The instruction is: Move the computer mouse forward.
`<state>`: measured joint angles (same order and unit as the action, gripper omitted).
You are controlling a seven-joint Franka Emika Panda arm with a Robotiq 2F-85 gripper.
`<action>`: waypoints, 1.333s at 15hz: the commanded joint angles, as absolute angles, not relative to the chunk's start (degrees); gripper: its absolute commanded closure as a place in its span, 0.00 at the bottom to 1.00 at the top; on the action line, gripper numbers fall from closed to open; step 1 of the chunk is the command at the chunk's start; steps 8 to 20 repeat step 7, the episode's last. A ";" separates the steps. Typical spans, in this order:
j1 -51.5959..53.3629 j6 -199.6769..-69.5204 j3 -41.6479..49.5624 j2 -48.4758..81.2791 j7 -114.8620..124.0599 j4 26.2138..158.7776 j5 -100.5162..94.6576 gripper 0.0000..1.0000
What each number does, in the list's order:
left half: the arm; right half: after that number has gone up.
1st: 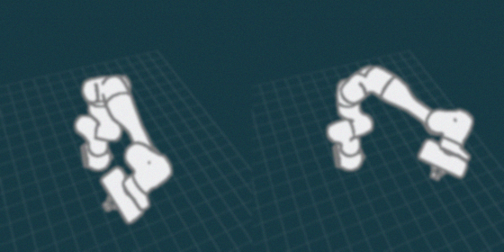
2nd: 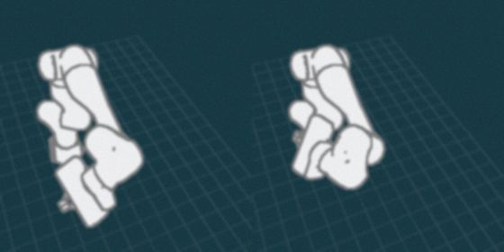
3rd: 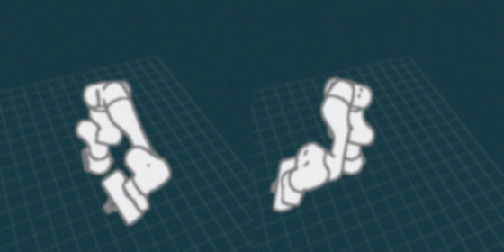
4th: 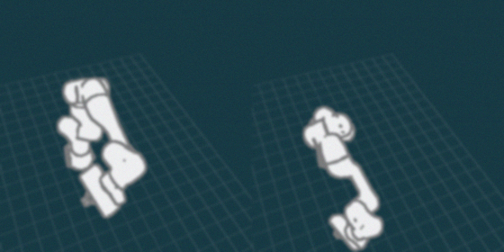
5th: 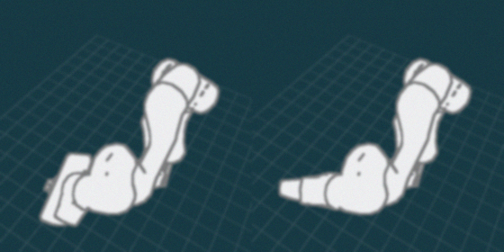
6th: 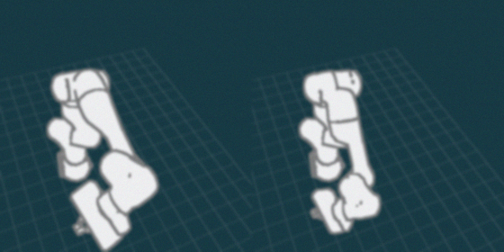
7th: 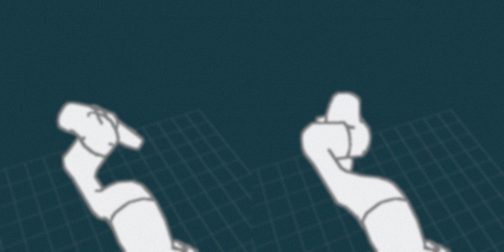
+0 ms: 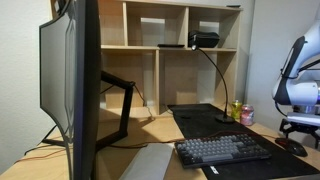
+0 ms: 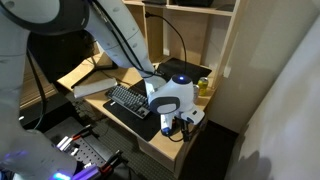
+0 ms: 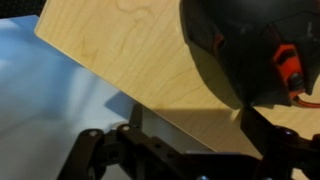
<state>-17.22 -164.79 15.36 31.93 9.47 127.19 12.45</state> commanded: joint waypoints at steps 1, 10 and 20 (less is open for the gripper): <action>-21.04 -164.43 13.94 26.50 8.11 128.25 14.66 0.00; -22.73 -161.99 14.47 21.01 6.02 127.25 16.10 0.00; -22.73 -161.99 14.47 21.01 6.02 127.25 16.10 0.00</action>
